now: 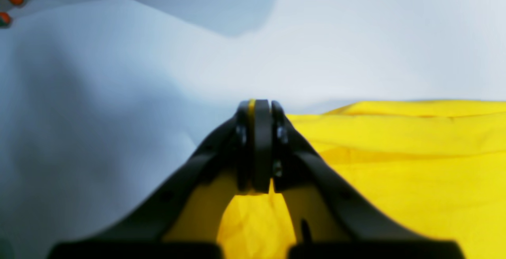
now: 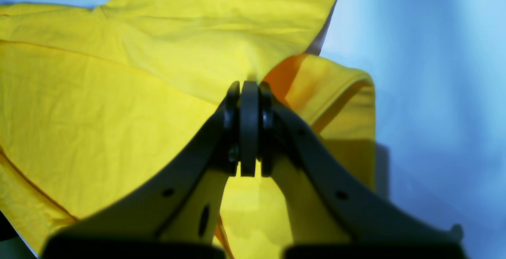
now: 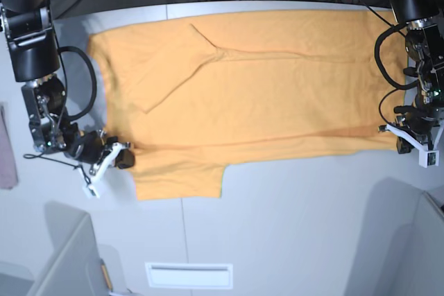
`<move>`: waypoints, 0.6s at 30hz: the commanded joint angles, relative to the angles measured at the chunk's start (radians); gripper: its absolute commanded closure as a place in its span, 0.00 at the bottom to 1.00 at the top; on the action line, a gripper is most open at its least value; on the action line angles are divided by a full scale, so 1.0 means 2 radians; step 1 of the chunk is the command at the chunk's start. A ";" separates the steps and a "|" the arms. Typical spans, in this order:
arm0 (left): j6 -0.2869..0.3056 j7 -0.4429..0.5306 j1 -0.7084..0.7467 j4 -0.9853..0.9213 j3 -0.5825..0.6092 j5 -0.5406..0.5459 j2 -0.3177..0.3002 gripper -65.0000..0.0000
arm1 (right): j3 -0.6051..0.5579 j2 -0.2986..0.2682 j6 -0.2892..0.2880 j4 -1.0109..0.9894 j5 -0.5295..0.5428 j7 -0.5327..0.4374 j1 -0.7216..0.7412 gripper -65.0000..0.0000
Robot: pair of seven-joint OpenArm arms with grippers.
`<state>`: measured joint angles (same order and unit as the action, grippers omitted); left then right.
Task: Fold the T-shirt properly
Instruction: 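Fold the hem over toward the collar with both grippers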
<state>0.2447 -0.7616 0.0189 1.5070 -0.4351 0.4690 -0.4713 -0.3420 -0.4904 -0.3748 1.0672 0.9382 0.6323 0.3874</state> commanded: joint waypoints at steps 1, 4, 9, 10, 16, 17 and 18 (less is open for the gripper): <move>-0.001 0.001 -0.004 0.012 -0.021 0.001 -0.013 1.00 | 0.006 -0.008 -0.002 0.007 0.007 -0.009 0.015 1.00; 0.000 -0.034 -0.008 0.020 -0.044 0.001 -0.013 1.00 | 0.006 -0.019 -0.002 0.009 0.008 -0.009 0.015 1.00; 0.000 -0.039 0.004 0.046 -0.043 0.001 -0.013 1.00 | 0.007 -0.020 -0.002 0.010 0.009 -0.005 0.010 1.00; 0.000 -0.039 0.008 0.047 -0.043 0.001 -0.012 1.00 | 0.016 -0.020 -0.002 0.015 0.011 0.000 0.005 1.00; 0.000 -0.040 0.020 0.049 -0.048 0.001 -0.008 1.00 | 0.105 -0.018 -0.002 0.067 0.011 0.056 -0.028 1.00; 0.000 -0.040 0.022 0.051 -0.048 0.001 -0.005 1.00 | 0.108 -0.017 -0.002 0.074 0.007 0.063 -0.031 1.00; 0.000 -0.040 0.026 0.058 -0.048 0.001 -0.003 1.00 | 0.108 -0.017 -0.002 0.078 0.005 0.068 -0.034 1.00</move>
<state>0.2474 -0.8562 0.0761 1.6035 -0.5190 0.4736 -0.4557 -0.1322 -0.5106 -0.3752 1.2106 0.9382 0.7761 0.3035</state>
